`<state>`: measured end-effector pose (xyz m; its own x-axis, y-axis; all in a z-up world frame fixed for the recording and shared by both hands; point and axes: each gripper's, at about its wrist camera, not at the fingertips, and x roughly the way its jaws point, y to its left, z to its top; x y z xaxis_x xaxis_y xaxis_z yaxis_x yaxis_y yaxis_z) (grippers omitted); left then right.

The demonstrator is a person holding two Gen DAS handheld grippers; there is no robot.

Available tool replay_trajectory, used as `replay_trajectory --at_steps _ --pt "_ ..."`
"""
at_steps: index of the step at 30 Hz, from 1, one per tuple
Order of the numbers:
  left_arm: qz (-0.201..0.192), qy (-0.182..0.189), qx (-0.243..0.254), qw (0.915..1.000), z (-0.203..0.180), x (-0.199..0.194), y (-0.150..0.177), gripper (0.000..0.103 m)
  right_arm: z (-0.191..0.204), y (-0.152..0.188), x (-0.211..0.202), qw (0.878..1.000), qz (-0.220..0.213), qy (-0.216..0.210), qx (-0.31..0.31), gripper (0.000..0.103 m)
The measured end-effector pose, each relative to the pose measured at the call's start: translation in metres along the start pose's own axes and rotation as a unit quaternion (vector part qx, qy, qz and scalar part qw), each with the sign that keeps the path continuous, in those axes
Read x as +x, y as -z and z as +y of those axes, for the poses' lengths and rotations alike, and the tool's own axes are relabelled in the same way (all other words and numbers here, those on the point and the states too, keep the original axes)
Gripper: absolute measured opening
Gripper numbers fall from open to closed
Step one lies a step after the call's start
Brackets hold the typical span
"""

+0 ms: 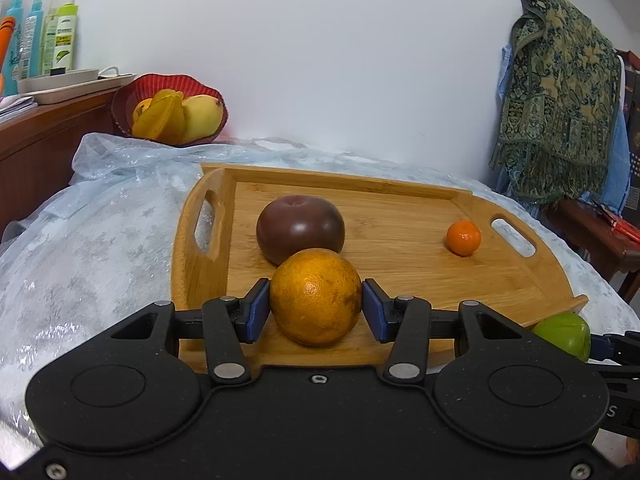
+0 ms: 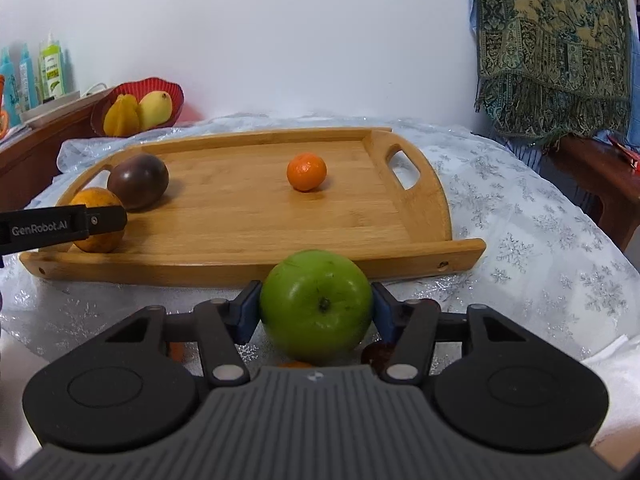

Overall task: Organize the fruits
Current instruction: 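Lower the orange onto the tray beside the dark fruit and open the left tool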

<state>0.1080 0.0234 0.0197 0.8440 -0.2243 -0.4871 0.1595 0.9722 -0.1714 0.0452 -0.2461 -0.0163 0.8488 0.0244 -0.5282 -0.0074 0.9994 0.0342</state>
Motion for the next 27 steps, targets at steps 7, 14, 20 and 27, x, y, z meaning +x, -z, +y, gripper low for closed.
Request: replay_trajectory --at_steps 7,14,20,27 --pt "-0.015 0.005 0.01 0.9998 -0.002 0.0 -0.014 0.046 0.0 -0.022 -0.02 0.998 -0.06 -0.02 -0.011 0.059" --pt "0.005 0.004 -0.003 1.0 0.002 0.012 -0.015 0.046 -0.008 -0.064 0.025 0.999 -0.028 -0.025 -0.009 0.059" --pt "0.006 0.017 0.006 0.9998 -0.002 0.02 -0.016 0.046 -0.005 -0.077 0.055 0.999 -0.002 -0.027 -0.017 0.06" --pt "0.011 0.022 0.015 0.9996 -0.008 0.03 -0.015 0.047 0.002 -0.081 0.078 0.999 0.019 -0.032 -0.032 0.06"
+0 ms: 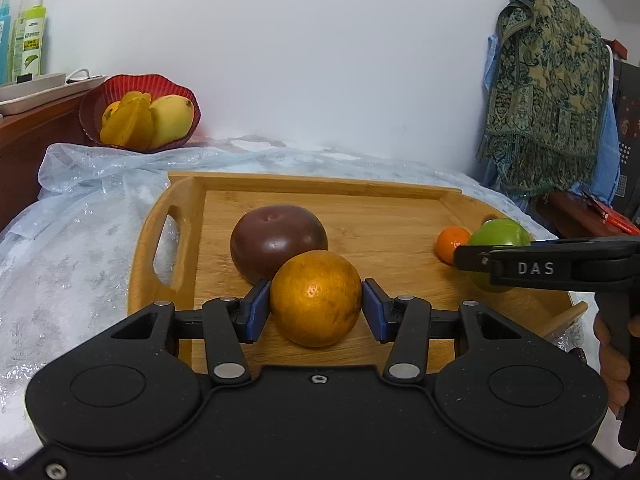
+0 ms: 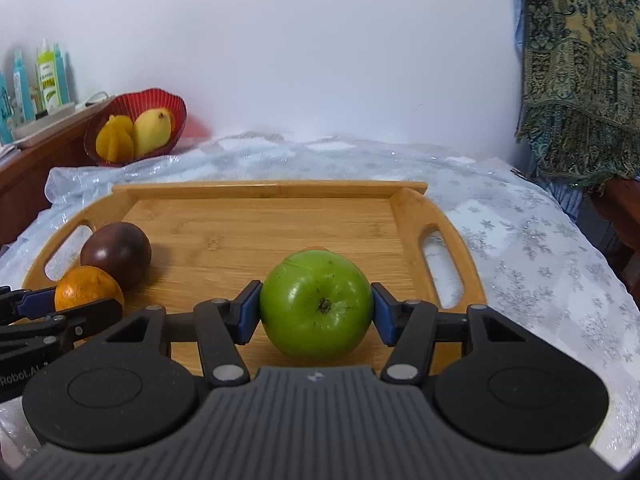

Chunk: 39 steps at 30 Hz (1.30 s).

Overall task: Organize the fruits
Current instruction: 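Lower the orange onto the tray beside the dark fruit and open the left tool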

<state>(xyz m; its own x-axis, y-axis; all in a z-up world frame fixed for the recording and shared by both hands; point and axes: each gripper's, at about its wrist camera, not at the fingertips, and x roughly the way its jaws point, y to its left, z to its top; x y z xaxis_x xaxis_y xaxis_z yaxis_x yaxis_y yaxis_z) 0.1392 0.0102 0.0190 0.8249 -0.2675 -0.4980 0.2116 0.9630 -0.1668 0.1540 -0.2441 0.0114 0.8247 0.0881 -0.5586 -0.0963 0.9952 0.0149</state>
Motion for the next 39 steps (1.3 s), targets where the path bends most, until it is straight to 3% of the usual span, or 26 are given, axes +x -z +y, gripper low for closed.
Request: replay_trajectory --at_steps 23,39 --pt "-0.005 -0.019 -0.026 0.9995 0.008 0.01 -0.007 0.047 -0.001 -0.005 0.019 1.0 0.0 0.006 0.0 0.06" --pt "-0.011 -0.03 -0.009 0.9994 0.005 0.004 -0.003 0.048 -0.002 -0.003 0.017 1.0 -0.004 0.01 0.007 0.06"
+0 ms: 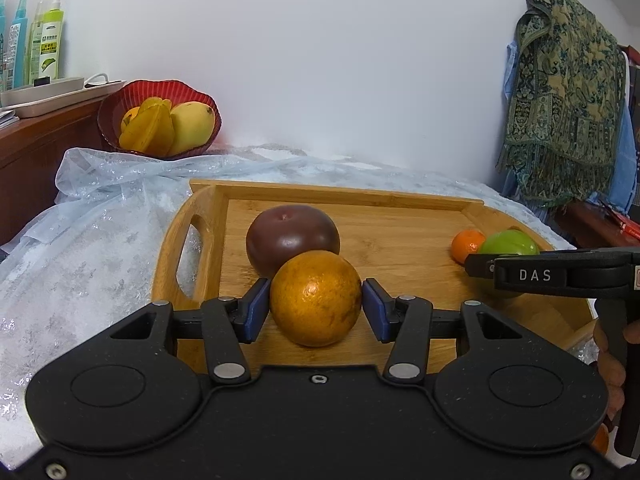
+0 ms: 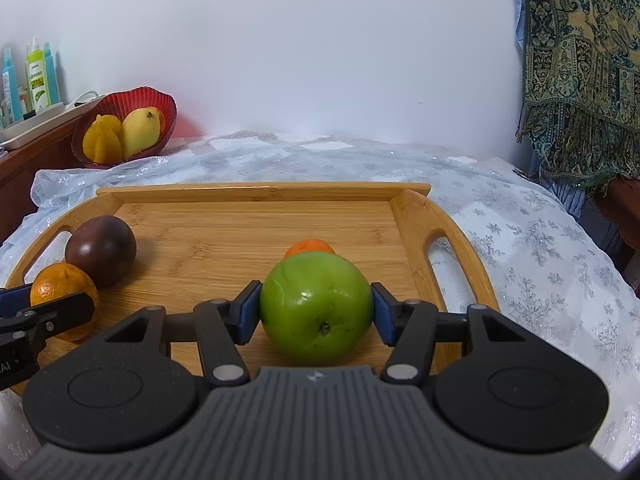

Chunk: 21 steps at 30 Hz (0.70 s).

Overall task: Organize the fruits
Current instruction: 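Lower the orange onto the tray beside the dark fruit and open the left tool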

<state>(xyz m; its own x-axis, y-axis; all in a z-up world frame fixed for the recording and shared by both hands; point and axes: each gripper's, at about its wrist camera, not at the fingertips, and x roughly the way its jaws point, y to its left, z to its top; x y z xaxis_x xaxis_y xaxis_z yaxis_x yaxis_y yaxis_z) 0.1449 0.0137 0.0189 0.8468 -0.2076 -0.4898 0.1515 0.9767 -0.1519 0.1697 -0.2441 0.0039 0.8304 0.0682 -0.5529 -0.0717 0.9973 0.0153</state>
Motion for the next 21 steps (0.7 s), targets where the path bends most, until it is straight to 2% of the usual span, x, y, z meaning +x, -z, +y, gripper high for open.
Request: replay_trajectory --at_steps 9,13,21 --pt "0.005 -0.005 -0.002 1.0 0.0033 0.0017 0.0027 0.053 0.0006 0.0013 -0.0012 1.0 -0.002 0.002 0.0 0.061" --pt "0.007 -0.009 -0.004 0.9999 0.0043 0.0029 0.0028 0.061 0.0007 0.0012 -0.0013 1.0 -0.002 0.002 0.001 0.062" --pt "0.001 -0.009 -0.003 1.0 0.005 0.0025 0.0029 0.079 0.0004 0.0013 -0.001 1.0 -0.001 0.001 0.0 0.072"
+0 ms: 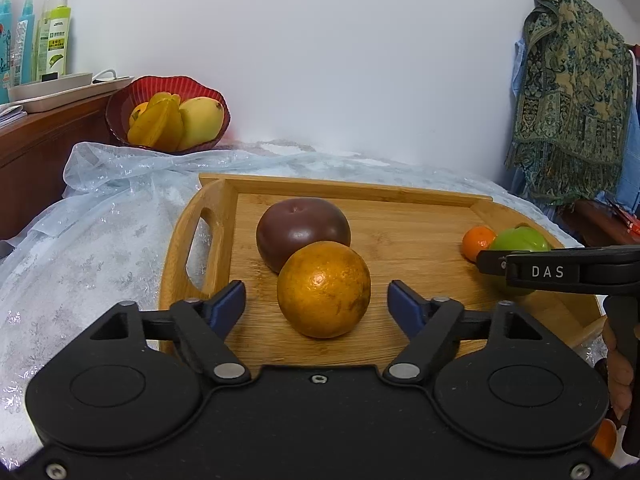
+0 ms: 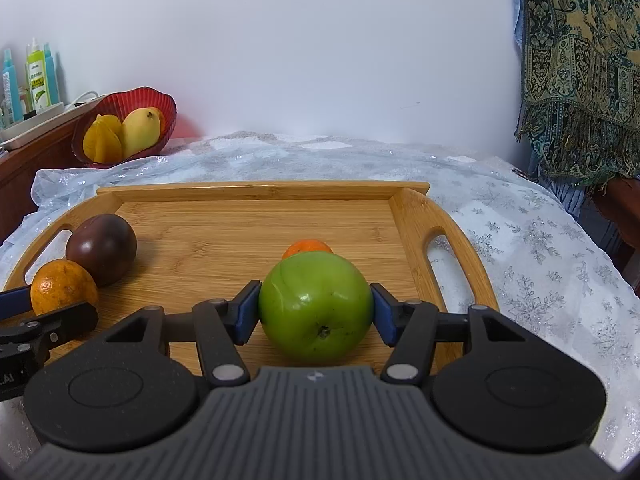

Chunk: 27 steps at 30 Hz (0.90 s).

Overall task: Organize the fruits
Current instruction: 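Lower the orange onto the tray beside the dark fruit and open the left tool, then lower the green apple onto the tray and open the right tool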

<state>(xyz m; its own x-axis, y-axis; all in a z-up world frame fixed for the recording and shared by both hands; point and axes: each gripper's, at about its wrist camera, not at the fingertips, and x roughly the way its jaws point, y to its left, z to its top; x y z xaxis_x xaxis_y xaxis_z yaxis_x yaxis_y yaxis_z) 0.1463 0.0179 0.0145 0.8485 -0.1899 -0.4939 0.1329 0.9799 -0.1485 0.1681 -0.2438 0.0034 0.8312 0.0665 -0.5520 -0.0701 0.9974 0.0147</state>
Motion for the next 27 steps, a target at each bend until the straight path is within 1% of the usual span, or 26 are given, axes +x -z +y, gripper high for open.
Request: replay_trajectory --at_steps 2,8,27 --pt "-0.002 0.0 0.0 1.0 -0.0001 -0.0005 0.0007 0.083 0.0 -0.0001 0.0 1.0 0.0 0.0 0.0 0.072" --pt "-0.001 -0.001 0.0 1.0 0.0003 -0.0013 0.0014 0.087 -0.0009 0.0006 0.0009 1.0 0.005 -0.001 0.002 0.076" --pt "-0.001 -0.001 0.0 1.0 0.0015 -0.0022 0.0027 0.092 -0.0004 0.0036 0.0046 1.0 0.016 -0.002 0.003 0.08"
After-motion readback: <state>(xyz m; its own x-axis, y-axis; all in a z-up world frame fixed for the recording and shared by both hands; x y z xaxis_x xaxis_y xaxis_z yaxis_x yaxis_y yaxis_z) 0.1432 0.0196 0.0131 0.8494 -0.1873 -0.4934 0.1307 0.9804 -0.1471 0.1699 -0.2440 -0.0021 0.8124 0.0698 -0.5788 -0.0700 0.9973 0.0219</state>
